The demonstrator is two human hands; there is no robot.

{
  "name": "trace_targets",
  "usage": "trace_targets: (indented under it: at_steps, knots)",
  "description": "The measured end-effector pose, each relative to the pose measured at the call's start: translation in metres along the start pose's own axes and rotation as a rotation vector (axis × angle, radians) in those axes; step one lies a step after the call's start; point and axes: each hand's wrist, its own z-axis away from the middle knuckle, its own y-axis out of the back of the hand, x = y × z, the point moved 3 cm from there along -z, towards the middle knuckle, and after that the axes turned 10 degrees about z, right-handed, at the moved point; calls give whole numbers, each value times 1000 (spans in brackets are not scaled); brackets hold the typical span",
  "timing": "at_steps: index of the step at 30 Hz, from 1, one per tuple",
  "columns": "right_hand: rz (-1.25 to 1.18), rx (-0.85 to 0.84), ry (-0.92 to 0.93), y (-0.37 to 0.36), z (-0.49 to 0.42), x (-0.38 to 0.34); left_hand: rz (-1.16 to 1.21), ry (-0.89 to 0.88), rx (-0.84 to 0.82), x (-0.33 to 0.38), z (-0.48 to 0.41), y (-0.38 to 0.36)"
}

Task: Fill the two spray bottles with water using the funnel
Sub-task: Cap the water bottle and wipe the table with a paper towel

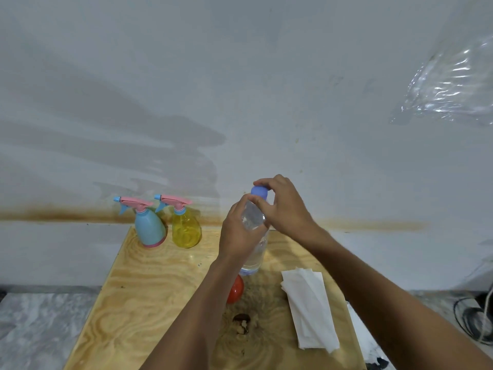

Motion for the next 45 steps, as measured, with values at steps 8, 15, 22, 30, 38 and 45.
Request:
trace_targets:
  at_steps: [8,15,22,30,38,45]
  knots:
    - [-111,-188,33,7,-5,11,-10,-22,-11,-2,-1,2]
    - [-91,21,-70,-3,1,7,-22,-21,12,0,1,-1]
    - [-198,133,-161,-12,9,1,-11,-7,11,1,1,0]
    - [-420,-1,-164,-22,33,41,-55,89,-124,-3,14,21]
    - [-357,-199,-159,-57,51,74,-229,507,-31,-114,52,42]
    - [-441,-185,-78,-73,34,62,-413,616,-3,-180,75,25]
